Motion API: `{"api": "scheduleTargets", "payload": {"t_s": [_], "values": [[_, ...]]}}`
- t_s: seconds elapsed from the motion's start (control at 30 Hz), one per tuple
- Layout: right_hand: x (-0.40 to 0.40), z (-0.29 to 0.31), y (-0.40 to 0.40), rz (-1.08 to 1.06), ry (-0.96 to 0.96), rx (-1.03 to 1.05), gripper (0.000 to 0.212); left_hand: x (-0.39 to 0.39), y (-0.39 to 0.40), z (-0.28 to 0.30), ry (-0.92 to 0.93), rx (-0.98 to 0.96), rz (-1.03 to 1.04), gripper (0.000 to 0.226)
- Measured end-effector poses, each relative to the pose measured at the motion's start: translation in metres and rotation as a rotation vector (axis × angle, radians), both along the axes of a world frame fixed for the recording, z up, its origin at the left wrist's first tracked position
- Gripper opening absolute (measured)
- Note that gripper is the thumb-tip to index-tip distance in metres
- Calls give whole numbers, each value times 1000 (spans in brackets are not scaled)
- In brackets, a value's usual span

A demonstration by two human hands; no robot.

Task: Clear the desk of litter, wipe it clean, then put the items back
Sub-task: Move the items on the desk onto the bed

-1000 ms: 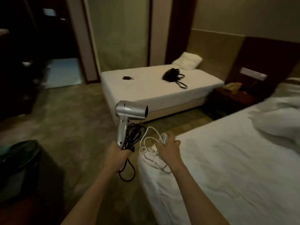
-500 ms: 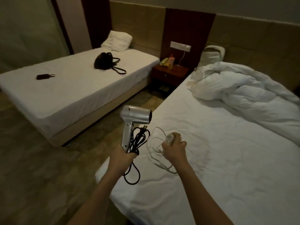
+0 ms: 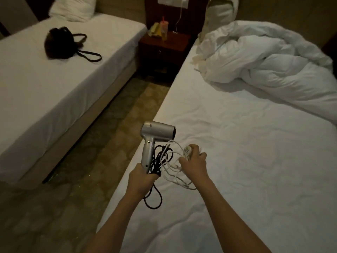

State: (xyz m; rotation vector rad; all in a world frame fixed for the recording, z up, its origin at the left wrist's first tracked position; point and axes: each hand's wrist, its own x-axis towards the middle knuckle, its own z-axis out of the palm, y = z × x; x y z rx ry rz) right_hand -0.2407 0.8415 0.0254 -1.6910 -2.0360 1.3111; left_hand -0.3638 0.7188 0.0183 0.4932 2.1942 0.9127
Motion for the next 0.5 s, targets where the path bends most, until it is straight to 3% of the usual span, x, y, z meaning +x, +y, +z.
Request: {"api": "scheduleTargets", "payload": {"t_s": [0.23,0.5], "values": [[-42,-78,52,-15,-161,-38,58,-63,69,-78,-65,-101,-146,36],[-83,-150,116,2,-203,-9,63,-106,156,-155,-57,-163,-218,43]]}}
